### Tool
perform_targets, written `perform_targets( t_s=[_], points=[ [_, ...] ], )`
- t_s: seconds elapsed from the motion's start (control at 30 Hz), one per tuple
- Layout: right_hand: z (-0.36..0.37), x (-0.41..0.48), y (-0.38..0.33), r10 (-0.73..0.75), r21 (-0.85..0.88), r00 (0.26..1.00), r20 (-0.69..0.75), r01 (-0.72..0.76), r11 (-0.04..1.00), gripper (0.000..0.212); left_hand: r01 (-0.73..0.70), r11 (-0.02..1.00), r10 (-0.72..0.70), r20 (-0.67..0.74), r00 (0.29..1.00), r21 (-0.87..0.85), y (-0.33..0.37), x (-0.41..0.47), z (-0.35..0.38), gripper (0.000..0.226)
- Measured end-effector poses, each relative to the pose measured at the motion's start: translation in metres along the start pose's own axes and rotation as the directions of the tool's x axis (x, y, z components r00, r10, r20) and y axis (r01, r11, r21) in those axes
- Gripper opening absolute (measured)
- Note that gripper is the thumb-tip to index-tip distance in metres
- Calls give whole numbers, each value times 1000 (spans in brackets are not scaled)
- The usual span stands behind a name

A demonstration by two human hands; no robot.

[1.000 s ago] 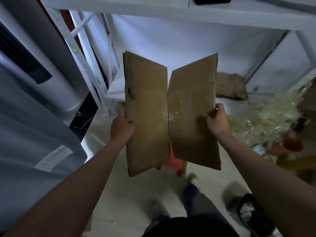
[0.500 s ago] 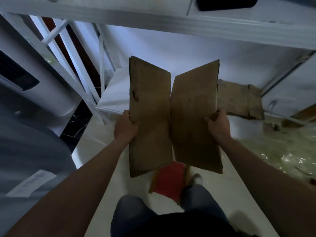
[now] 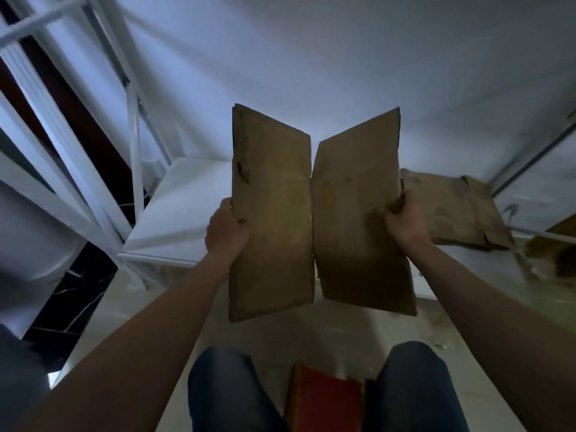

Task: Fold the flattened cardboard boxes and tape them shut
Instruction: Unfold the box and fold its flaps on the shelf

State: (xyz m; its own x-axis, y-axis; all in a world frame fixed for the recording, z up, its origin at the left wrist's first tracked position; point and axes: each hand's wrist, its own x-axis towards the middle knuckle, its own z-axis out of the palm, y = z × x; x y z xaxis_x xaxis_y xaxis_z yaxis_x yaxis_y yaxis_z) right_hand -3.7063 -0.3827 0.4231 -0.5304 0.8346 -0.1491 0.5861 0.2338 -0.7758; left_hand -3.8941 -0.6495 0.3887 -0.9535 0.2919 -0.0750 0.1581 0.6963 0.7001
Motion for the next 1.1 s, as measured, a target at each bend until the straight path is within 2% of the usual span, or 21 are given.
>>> perform_targets(
  t_s=[0.2, 0.37, 0.53, 0.63, 0.7, 0.8, 0.9, 0.97, 1.0, 1.1],
  points=[
    [45, 52, 36, -77, -25, 997, -9, 77, 997, 48, -67, 998, 68, -72, 995, 23, -26, 50, 52, 46],
    [70, 85, 65, -119, -13, 993, -12, 118, 993, 47, -94, 994, 99, -86, 991, 54, -45, 76, 92, 55],
    [97, 116, 99, -129, 18, 989, 72, 128, 992, 43, -85, 983, 101, -93, 991, 163, -69, 102, 139, 55],
    [106, 131, 109, -165, 41, 984, 73, 162, 986, 36, -86, 980, 111, -132, 985, 180, -80, 117, 164, 48],
    [102, 134, 111, -156, 73, 979, 129, 147, 986, 34, -81, 973, 114, -143, 983, 215, -79, 121, 174, 45],
    [89, 132, 113, -129, 85, 964, 231, 112, 990, 35, -68, 938, 82, -26, 996, 339, -68, 120, 179, 50],
    [79, 135, 115, -142, 99, 962, 232, 122, 988, 46, -63, 910, 23, 102, 995, 409, -51, 124, 183, 51],
    [71, 136, 113, -147, 115, 967, 206, 125, 985, 54, -165, 934, 104, 201, 974, 316, -32, 116, 188, 45],
    [66, 135, 111, -145, 159, 969, 200, 114, 981, 49, -235, 947, 174, 263, 949, 219, -19, 107, 190, 39],
    [55, 121, 101, -145, 363, 963, 229, 54, 930, 16, -424, 904, 403, 430, 808, -52, 23, 68, 191, 29]
  ],
)
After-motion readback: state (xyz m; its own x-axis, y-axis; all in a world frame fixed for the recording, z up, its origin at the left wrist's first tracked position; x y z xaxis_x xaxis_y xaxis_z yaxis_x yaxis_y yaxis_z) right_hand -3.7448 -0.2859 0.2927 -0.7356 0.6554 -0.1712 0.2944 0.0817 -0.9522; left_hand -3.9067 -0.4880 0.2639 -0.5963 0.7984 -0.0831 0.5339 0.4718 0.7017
